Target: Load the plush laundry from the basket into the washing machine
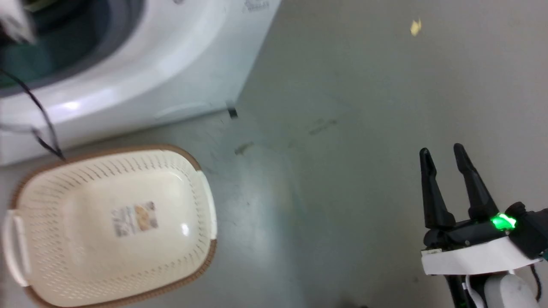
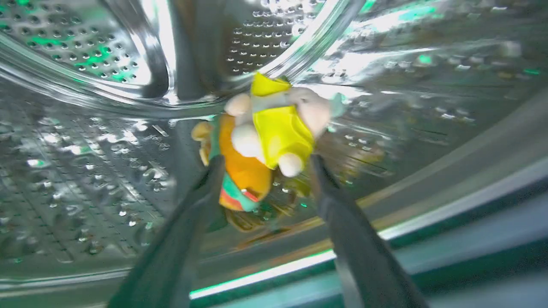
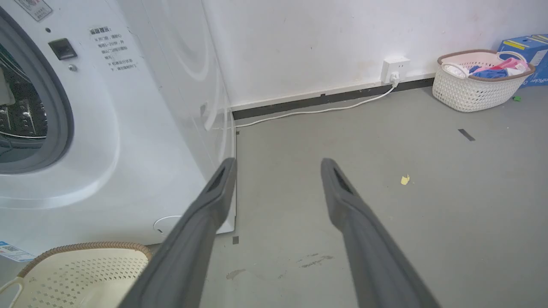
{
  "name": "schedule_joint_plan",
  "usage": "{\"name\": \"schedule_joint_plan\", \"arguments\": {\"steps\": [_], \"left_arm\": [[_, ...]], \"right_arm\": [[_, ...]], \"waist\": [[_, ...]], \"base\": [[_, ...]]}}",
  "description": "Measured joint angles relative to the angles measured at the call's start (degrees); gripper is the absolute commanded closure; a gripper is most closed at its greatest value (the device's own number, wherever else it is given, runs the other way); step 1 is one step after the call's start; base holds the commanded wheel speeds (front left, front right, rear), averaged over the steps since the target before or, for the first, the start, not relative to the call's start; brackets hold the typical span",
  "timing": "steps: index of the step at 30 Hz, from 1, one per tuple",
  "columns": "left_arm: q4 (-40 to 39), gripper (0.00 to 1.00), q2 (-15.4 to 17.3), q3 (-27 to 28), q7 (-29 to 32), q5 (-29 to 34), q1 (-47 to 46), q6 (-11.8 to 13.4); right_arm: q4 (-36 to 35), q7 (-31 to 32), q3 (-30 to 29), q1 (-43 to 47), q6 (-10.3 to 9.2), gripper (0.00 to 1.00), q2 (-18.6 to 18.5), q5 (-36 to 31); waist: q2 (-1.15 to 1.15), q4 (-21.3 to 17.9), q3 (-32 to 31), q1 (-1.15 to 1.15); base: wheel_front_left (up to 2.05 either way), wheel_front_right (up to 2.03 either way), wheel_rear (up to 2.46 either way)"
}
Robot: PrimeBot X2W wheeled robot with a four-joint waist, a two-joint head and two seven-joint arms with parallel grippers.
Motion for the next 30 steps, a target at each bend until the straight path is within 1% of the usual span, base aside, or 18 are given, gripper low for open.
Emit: {"name": "schedule_joint_plan", "arguments": {"steps": [4,9,12,16,19,24,30], "left_arm": [[1.15,0.00,-3.94,0.24,-6.92,-2.55,7.00,-1.68],[0.31,0.00,-9.01,0.74,-15.18,-5.86,16.30,-2.71],[-2.32,0.00,-11.88,1.15,-17.14,-7.57,22.91,-3.02],[-8.66,0.00,-14.91,1.98,-17.84,-9.57,33.24,-3.13],[-16.39,0.00,-16.10,3.27,-17.94,-10.20,41.55,-1.93],[-29.59,0.00,-16.82,5.25,-17.95,-10.27,55.61,1.47],[-40.29,0.00,-16.79,5.78,-17.94,-10.40,70.90,5.12]], "right_arm": [[0.04,-0.01,-1.93,0.33,0.00,0.00,0.00,-3.13],[0.38,-0.01,-4.03,2.70,0.00,0.00,0.00,-6.69],[0.77,-0.01,-4.45,4.81,0.00,0.00,0.00,-8.54],[1.16,-0.01,-4.55,7.88,0.00,0.00,-0.01,-10.36],[1.35,-0.01,-4.66,10.26,0.00,0.00,-0.01,-10.73],[1.40,-0.01,-4.14,13.05,0.00,0.00,-0.02,-11.03],[2.45,-0.01,-2.12,15.63,0.00,0.00,-0.01,-11.01]], "waist": [[0.00,1.75,-5.08,0.00],[0.00,4.36,-12.79,-0.02],[0.00,6.11,-17.75,-0.02],[0.00,8.55,-24.31,-0.03],[0.00,10.48,-28.64,-0.03],[0.00,14.12,-33.50,-0.02],[0.00,17.22,-37.02,-0.01]], "base": [[0.00,0.00,0.00],[0.00,0.00,0.00],[0.00,0.00,0.00],[0.00,0.00,0.00],[0.00,0.00,0.00],[0.00,0.00,0.00],[0.00,0.00,0.00]]}}
